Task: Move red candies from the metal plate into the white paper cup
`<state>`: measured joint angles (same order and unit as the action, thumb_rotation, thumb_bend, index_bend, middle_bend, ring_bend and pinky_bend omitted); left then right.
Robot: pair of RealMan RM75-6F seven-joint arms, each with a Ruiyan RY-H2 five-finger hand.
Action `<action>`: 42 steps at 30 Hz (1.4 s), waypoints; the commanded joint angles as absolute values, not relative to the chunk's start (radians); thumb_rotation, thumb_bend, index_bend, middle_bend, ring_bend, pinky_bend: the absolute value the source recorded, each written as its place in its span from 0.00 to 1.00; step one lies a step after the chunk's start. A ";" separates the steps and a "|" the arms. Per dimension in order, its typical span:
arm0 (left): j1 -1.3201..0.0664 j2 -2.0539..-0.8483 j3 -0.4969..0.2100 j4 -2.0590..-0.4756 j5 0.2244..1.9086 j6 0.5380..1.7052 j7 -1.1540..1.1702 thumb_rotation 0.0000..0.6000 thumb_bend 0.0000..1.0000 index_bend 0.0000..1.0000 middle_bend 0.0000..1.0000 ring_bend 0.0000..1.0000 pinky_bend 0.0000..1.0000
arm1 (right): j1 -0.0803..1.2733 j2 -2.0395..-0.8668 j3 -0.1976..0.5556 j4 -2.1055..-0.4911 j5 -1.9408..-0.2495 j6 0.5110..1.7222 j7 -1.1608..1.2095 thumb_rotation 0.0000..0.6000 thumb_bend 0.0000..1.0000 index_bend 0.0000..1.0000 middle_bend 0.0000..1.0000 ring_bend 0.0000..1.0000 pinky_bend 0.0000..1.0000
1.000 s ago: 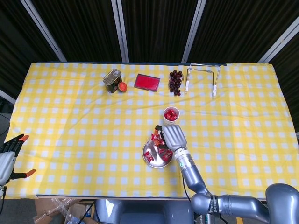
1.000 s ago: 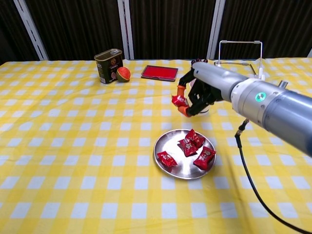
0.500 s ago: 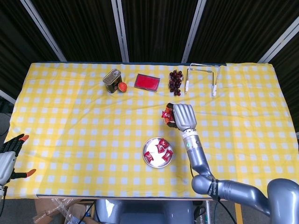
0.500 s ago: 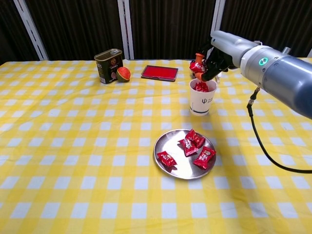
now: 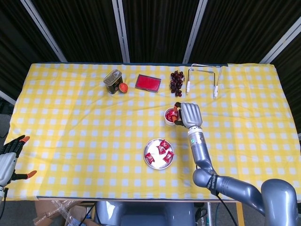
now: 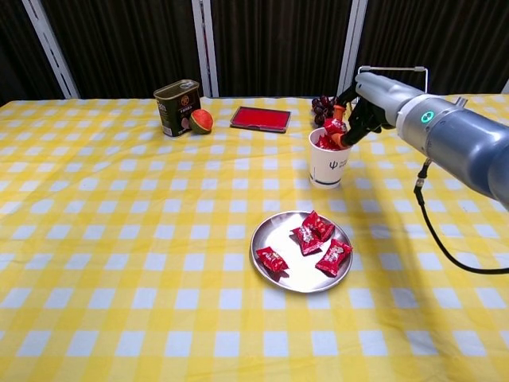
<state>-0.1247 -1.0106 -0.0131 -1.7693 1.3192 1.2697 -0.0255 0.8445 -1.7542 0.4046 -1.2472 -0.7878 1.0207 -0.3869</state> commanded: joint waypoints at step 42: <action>-0.099 -1.027 -0.012 -1.732 1.399 1.354 -0.067 1.00 0.03 0.00 0.00 0.00 0.00 | 0.582 -1.423 0.151 -1.767 -1.226 1.325 -0.350 1.00 0.43 0.27 0.48 0.38 0.51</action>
